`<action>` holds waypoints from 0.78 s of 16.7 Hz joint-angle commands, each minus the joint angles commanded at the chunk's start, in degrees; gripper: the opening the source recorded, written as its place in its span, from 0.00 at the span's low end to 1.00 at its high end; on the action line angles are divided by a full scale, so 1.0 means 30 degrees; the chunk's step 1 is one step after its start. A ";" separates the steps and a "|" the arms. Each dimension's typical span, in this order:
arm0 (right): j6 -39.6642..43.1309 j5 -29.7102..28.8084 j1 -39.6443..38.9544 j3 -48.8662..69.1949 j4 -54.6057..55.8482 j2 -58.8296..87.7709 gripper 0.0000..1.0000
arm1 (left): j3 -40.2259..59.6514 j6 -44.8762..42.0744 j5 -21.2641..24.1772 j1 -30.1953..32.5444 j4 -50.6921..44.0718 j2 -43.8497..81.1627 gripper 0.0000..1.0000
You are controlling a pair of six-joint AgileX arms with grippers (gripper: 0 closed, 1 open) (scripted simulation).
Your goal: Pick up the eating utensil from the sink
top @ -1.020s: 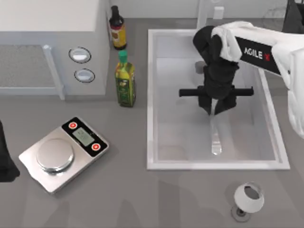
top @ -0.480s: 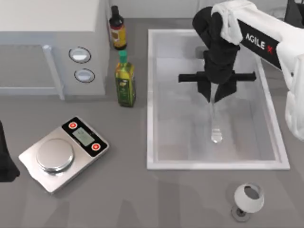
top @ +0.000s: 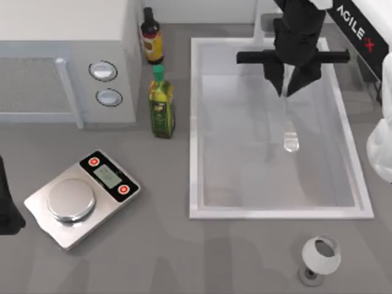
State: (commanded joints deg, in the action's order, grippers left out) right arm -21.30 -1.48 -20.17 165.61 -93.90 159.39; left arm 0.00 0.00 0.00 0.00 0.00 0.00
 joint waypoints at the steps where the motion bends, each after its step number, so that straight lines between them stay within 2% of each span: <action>1: 0.0005 0.0000 0.0005 0.0190 -0.0187 -0.0019 0.00 | 0.0000 0.0000 0.0000 0.0000 0.0000 0.0000 1.00; 8: 0.0125 0.0026 0.0116 -0.0474 0.0016 -0.0669 0.00 | 0.0000 0.0000 0.0000 0.0000 0.0000 0.0000 1.00; 13: 0.1080 0.0135 0.1051 -0.5554 0.1147 -0.4629 0.00 | 0.0000 0.0000 0.0000 0.0000 0.0000 0.0000 1.00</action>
State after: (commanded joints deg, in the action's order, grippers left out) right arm -18.06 -1.08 -17.02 148.95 -90.46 145.50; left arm 0.00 0.00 0.00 0.00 0.00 0.00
